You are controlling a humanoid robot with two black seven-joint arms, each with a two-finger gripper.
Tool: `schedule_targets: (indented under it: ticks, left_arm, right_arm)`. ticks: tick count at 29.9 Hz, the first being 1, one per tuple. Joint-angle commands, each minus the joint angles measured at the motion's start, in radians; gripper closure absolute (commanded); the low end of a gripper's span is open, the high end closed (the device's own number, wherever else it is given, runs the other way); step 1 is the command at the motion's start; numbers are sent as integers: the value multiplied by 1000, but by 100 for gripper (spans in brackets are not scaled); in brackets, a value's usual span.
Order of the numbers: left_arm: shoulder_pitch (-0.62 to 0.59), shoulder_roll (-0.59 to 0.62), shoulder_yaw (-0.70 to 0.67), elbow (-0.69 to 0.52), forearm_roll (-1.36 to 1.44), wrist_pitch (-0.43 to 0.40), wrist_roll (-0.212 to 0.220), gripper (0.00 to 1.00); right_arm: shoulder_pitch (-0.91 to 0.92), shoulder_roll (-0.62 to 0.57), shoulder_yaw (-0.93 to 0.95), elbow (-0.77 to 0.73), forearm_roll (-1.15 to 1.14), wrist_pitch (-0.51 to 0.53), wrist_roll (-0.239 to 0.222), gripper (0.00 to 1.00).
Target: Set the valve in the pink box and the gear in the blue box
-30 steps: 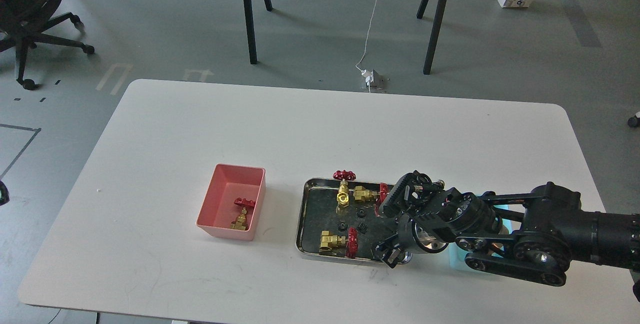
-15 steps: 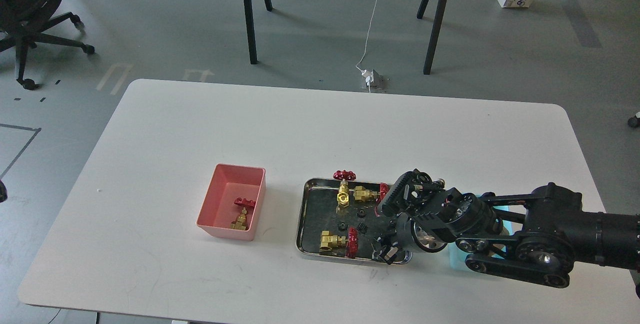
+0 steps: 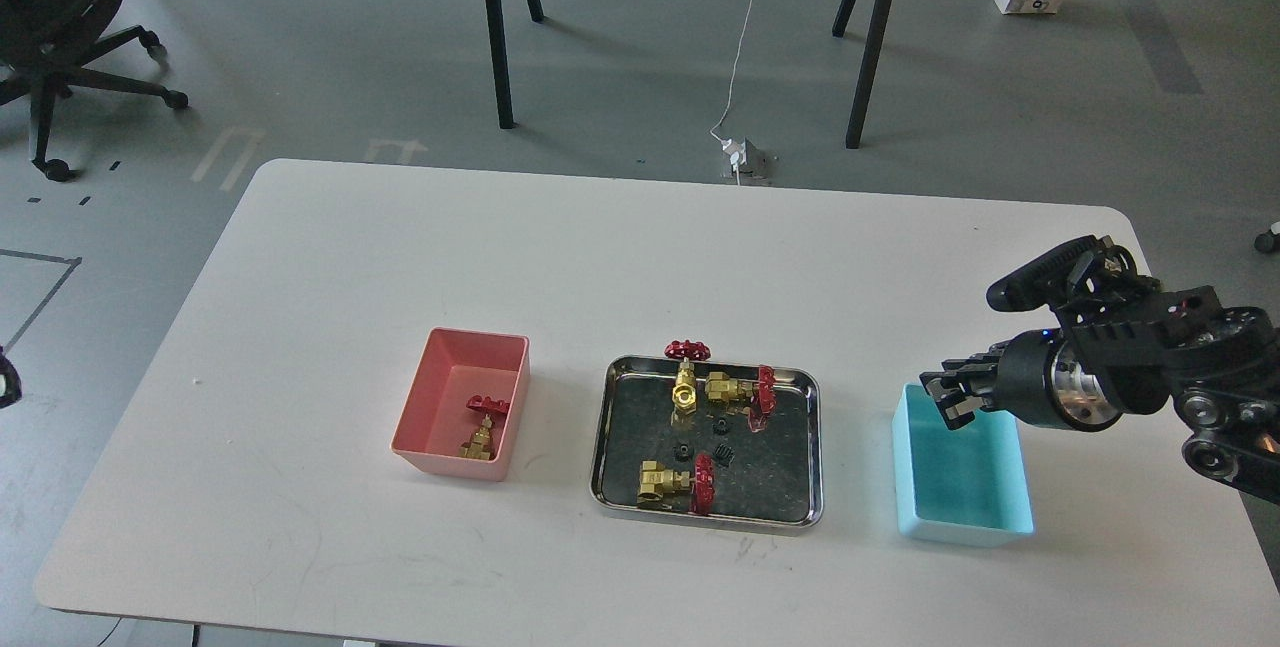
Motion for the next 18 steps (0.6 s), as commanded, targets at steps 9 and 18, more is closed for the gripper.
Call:
schedule_targets:
  ticks: [9, 18]
  left_arm:
    - [-1, -35, 38, -2, 6, 2, -1, 1]
    - [0, -95, 84, -12, 9, 3, 4, 0]
  right_arm:
    - [-76, 18, 1, -1, -1, 0, -3, 31]
    - [-65, 36, 132, 1, 173, 0, -5, 5]
